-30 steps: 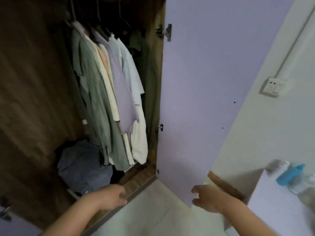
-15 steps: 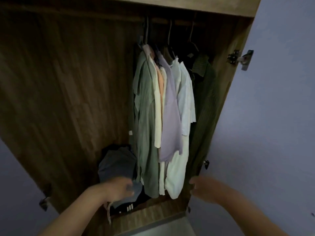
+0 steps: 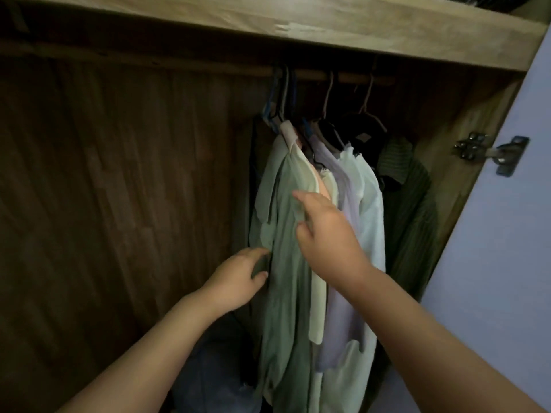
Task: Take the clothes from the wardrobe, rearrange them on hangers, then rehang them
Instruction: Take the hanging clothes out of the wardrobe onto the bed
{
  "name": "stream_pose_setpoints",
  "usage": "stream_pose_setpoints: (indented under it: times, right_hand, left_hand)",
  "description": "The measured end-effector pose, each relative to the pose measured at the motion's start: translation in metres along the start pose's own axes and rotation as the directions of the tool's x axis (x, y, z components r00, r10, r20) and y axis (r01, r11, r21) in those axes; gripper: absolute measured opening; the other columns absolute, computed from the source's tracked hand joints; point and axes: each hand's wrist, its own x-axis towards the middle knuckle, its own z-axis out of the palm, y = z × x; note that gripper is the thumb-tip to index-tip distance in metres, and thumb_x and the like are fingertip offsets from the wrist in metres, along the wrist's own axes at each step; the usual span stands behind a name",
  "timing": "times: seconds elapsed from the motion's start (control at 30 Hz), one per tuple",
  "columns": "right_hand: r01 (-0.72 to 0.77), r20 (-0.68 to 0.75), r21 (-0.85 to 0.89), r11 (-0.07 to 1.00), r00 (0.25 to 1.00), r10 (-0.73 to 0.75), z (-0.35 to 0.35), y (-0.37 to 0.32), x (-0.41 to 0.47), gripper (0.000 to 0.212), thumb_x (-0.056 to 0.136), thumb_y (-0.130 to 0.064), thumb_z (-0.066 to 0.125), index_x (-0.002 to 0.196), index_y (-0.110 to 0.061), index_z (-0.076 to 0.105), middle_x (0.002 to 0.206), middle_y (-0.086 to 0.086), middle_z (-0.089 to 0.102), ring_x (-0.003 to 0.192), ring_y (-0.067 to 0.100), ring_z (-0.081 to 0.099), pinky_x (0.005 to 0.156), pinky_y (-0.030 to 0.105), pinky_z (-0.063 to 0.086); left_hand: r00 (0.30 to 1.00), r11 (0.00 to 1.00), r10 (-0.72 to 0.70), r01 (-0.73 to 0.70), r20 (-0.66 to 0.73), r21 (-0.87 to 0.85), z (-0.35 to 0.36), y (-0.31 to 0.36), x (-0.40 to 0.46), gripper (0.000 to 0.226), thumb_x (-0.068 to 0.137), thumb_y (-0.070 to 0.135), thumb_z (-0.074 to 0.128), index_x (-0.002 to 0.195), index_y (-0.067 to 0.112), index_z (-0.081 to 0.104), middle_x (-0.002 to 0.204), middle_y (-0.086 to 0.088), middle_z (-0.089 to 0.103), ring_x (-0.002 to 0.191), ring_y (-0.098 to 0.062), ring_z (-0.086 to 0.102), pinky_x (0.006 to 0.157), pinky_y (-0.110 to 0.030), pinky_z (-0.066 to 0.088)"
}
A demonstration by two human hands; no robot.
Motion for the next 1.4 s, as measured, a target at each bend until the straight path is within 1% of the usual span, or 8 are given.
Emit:
stream_pose_setpoints:
  times: [0.07,0.17,0.3,0.47,0.83,1.07,1.3,1.4]
  right_hand:
    - [-0.005,-0.024,-0.126,0.992,1.000,0.002,0.013,-0.007,0.031,0.058,0.087,-0.002,0.046,0.143,-0.007,0.032,0.146,0.011,0.036,0.136,0.022,0.031,0.116,0.027,0.015]
    - [-0.152,-0.017,-0.209,0.966,0.988,0.152,0.033,-0.008,0.065,0.063,0.087,-0.007,0.048,0.146,-0.007,0.025,0.139,0.016,0.039,0.129,0.029,0.037,0.105,0.030,0.027]
    - [-0.284,0.018,0.227,0.932,0.958,0.288,0.051,-0.010,0.095,0.041,0.087,-0.006,0.050,0.128,-0.008,0.050,0.102,0.009,0.064,0.093,0.026,0.062,0.070,0.025,0.045]
    - [-0.459,0.293,0.784,0.418,0.867,0.403,0.070,-0.018,0.118,0.047,0.086,0.011,0.040,0.126,-0.013,0.048,0.098,0.009,0.064,0.086,0.026,0.065,0.069,0.038,0.058]
    - [-0.182,0.225,0.970,-0.158,0.920,0.321,0.023,-0.035,0.142,0.067,0.077,0.020,0.022,0.124,-0.019,0.051,0.108,0.012,0.062,0.093,0.030,0.064,0.066,0.041,0.058]
    - [-0.273,0.271,0.962,-0.011,0.949,0.161,-0.001,-0.005,0.076,0.066,0.072,0.022,0.021,0.108,-0.016,0.062,0.091,0.010,0.072,0.080,0.023,0.071,0.062,0.032,0.058]
    - [-0.418,0.408,0.883,0.215,0.909,0.090,-0.059,0.031,-0.013,0.069,0.068,0.026,0.020,0.119,-0.003,0.057,0.104,0.023,0.067,0.087,0.031,0.068,0.075,0.039,0.057]
    - [-0.465,0.454,0.854,0.233,0.885,0.102,-0.089,0.041,-0.054,0.067,0.059,0.024,0.028,0.109,-0.002,0.064,0.101,0.024,0.067,0.085,0.031,0.069,0.073,0.040,0.057]
  left_hand:
    - [0.998,0.999,0.027,-0.028,-0.053,-0.016,-0.018,-0.008,0.015,0.049,0.093,0.020,0.051,0.140,0.020,0.037,0.141,-0.003,0.043,0.123,-0.017,0.047,0.099,-0.020,0.037]
    - [0.995,0.998,0.015,-0.021,-0.097,-0.060,-0.043,-0.027,0.030,0.050,0.093,0.017,0.052,0.140,0.018,0.037,0.140,-0.004,0.043,0.121,-0.016,0.048,0.099,-0.022,0.038]
    - [0.988,0.985,-0.055,0.030,-0.146,-0.168,-0.070,-0.057,0.040,0.047,0.093,0.015,0.052,0.138,0.023,0.039,0.136,-0.001,0.045,0.110,-0.009,0.050,0.086,-0.018,0.042]
    - [0.975,0.961,-0.114,0.060,-0.191,-0.268,-0.093,-0.075,0.049,0.045,0.094,0.015,0.051,0.136,0.026,0.040,0.136,0.004,0.044,0.109,-0.006,0.049,0.071,-0.008,0.037]
    - [0.891,0.964,0.006,-0.127,-0.454,-0.235,-0.133,-0.036,0.049,0.039,0.093,0.016,0.052,0.130,0.026,0.047,0.118,0.012,0.048,0.107,-0.003,0.042,0.079,-0.014,0.035]
    - [0.853,0.958,0.045,-0.184,-0.519,-0.220,-0.129,-0.010,0.037,0.031,0.090,0.004,0.052,0.117,0.020,0.058,0.113,0.004,0.055,0.096,0.003,0.052,0.076,-0.007,0.038]
    - [0.824,0.983,0.072,-0.155,-0.562,-0.101,-0.097,0.030,0.024,0.031,0.086,-0.002,0.053,0.113,0.008,0.061,0.115,-0.011,0.055,0.096,-0.025,0.058,0.087,-0.034,0.048]
    - [0.787,0.990,0.111,-0.139,-0.607,0.002,-0.080,0.054,0.012,0.034,0.084,-0.002,0.054,0.117,0.004,0.058,0.117,-0.016,0.053,0.100,-0.031,0.055,0.089,-0.030,0.040]
